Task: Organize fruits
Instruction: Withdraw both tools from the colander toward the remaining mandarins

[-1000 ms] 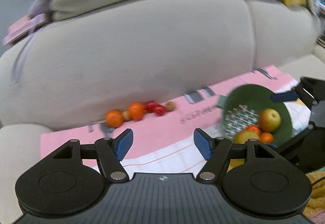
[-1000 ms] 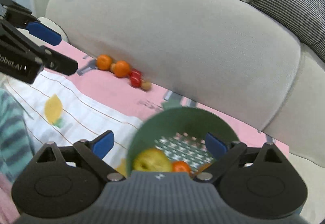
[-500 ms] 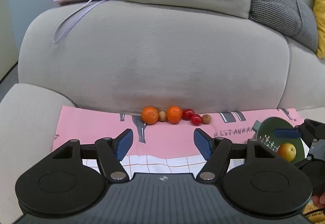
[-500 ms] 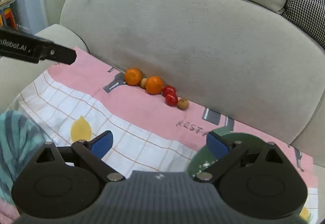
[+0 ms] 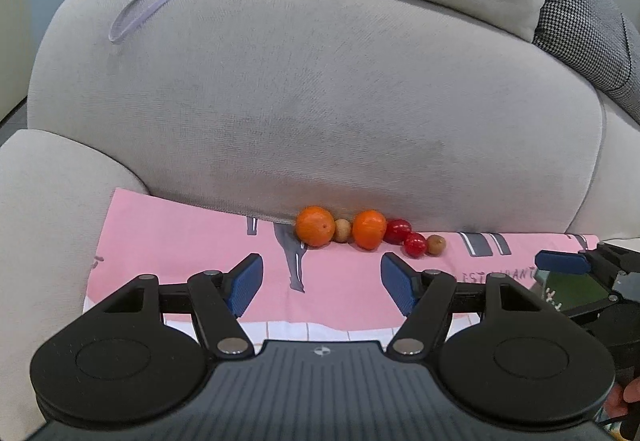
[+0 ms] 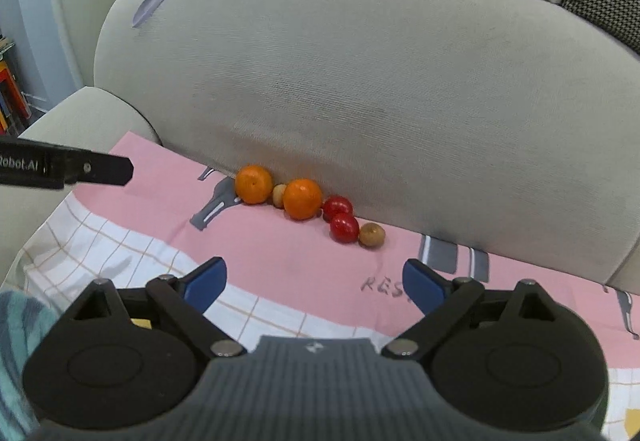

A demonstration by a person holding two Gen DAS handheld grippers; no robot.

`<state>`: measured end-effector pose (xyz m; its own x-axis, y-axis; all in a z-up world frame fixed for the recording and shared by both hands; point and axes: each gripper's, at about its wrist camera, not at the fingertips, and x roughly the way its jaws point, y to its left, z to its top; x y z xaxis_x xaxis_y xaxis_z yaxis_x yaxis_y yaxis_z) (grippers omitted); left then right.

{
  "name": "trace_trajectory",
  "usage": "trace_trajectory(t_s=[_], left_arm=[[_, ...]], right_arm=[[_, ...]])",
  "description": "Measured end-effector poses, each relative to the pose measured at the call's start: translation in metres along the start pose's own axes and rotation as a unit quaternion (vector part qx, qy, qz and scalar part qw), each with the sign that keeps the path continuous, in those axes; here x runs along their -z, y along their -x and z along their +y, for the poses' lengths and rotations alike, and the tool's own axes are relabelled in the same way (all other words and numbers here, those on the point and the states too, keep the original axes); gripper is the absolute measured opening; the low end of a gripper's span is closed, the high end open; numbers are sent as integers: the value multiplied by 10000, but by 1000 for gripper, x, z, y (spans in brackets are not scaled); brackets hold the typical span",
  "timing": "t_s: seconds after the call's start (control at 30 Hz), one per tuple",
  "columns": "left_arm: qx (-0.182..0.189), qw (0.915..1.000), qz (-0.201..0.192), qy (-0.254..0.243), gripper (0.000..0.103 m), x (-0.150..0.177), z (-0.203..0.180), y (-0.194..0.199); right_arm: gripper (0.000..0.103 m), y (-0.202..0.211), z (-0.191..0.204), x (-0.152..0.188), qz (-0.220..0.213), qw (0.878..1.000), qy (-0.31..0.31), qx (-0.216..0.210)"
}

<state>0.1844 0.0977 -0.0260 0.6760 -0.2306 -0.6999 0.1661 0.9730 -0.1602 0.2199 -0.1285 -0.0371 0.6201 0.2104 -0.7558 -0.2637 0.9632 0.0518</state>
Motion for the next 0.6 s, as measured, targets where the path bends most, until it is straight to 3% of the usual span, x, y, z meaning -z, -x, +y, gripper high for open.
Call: trace_trajectory(t_s=[0.33,0.6], left_arm=[[-7,9999,118,32,75,-8,15,-41],[-39,9994,285,187,74,-12,30,-78]], right_arm=[[84,-56,-16,-26,78,9993,193,-325],[77,-96,-6,-36,174,9982,376,-424]])
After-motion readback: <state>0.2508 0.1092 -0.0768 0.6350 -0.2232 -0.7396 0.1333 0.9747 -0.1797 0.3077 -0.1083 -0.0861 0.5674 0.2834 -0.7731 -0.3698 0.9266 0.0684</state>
